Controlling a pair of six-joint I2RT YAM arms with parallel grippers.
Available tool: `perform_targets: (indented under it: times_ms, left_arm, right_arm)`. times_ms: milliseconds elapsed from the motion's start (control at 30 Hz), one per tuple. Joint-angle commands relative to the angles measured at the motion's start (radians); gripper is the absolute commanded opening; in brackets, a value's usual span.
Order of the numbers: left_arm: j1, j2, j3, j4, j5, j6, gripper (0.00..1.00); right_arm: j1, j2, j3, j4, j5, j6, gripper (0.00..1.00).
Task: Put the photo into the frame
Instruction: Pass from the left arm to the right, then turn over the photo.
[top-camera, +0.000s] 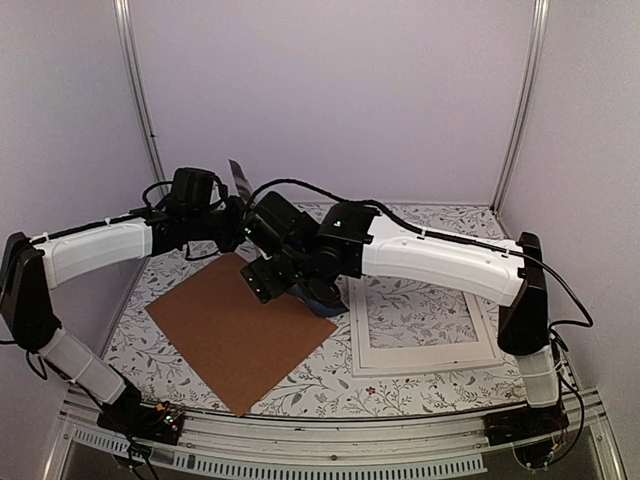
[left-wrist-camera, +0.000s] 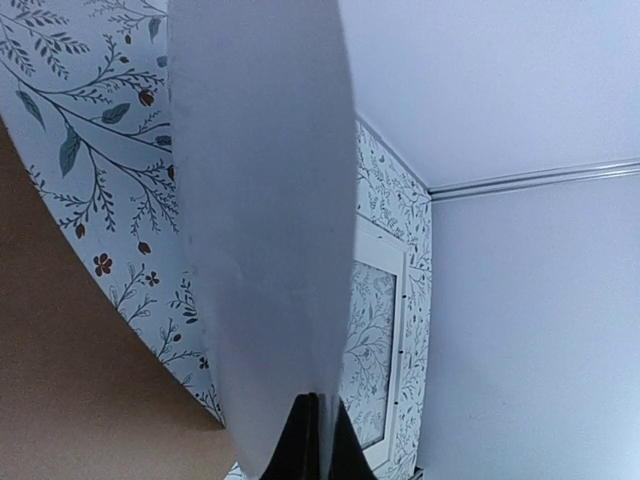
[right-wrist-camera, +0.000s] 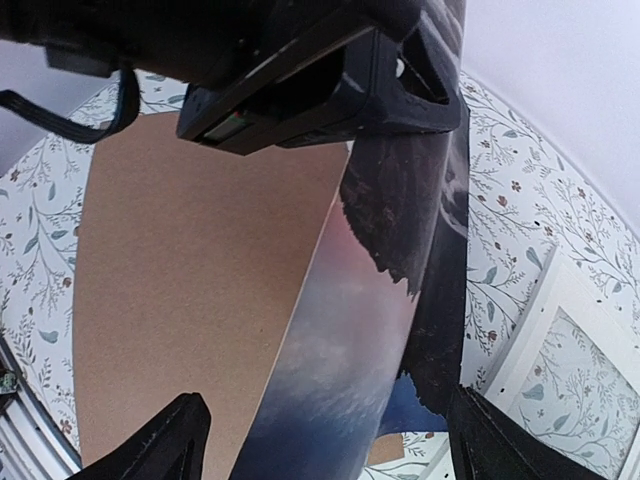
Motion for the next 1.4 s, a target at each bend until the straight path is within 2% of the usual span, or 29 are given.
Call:
perform_targets:
  times_ms: [0, 333, 567, 667, 800, 900, 1067, 1133, 1167, 1233, 1267, 1367]
  left_arm:
    - [-0.033, 0.03, 0.047, -0.011, -0.007, -0.01, 0.0]
    - [-0.05, 0.065, 0.08, -0.016, 0.006, 0.001, 0.0]
    - [-0.06, 0.095, 0.094, -0.014, 0.007, 0.005, 0.05]
    - [-0.061, 0.107, 0.102, -0.011, 0.01, 0.015, 0.08]
    - [-0.058, 0.103, 0.11, -0.006, 0.01, 0.041, 0.14]
    - [-0.051, 0.086, 0.111, 0.0, 0.017, 0.065, 0.25]
    - [-0.02, 0.041, 0.112, 0.001, 0.063, 0.112, 0.45]
    - [-0.001, 0.012, 0.108, 0.007, 0.095, 0.131, 0.56]
    - [0.006, -0.009, 0.102, 0.01, 0.108, 0.143, 0.64]
    - [0.022, -0.063, 0.093, 0.011, 0.112, 0.169, 0.88]
    - [0.03, -0.088, 0.09, 0.011, 0.113, 0.186, 0.97]
    - [0.053, -0.153, 0.092, -0.018, 0.112, 0.237, 1.0]
  right_arm:
    - [0.006, 0.051, 0.059, -0.075, 0.154, -0.004, 0.84]
    - [0.006, 0.064, 0.064, -0.114, 0.253, -0.001, 0.56]
    - [0.006, 0.058, 0.065, -0.117, 0.247, 0.0, 0.36]
    - [0.006, 0.057, 0.064, -0.125, 0.241, 0.001, 0.31]
    - [0.006, 0.055, 0.062, -0.145, 0.247, 0.011, 0.18]
    - [0.005, 0.043, 0.058, -0.155, 0.252, 0.021, 0.0]
    - [-0.018, -0.009, 0.008, -0.146, 0.227, 0.039, 0.0]
    - [-0.042, -0.056, -0.048, -0.121, 0.19, 0.053, 0.0]
    - [-0.056, -0.088, -0.087, -0.098, 0.17, 0.06, 0.0]
    - [-0.089, -0.161, -0.17, -0.06, 0.132, 0.076, 0.0]
    - [-0.108, -0.202, -0.218, -0.041, 0.112, 0.088, 0.0]
    - [-0.183, -0.324, -0.368, 0.006, 0.035, 0.125, 0.0]
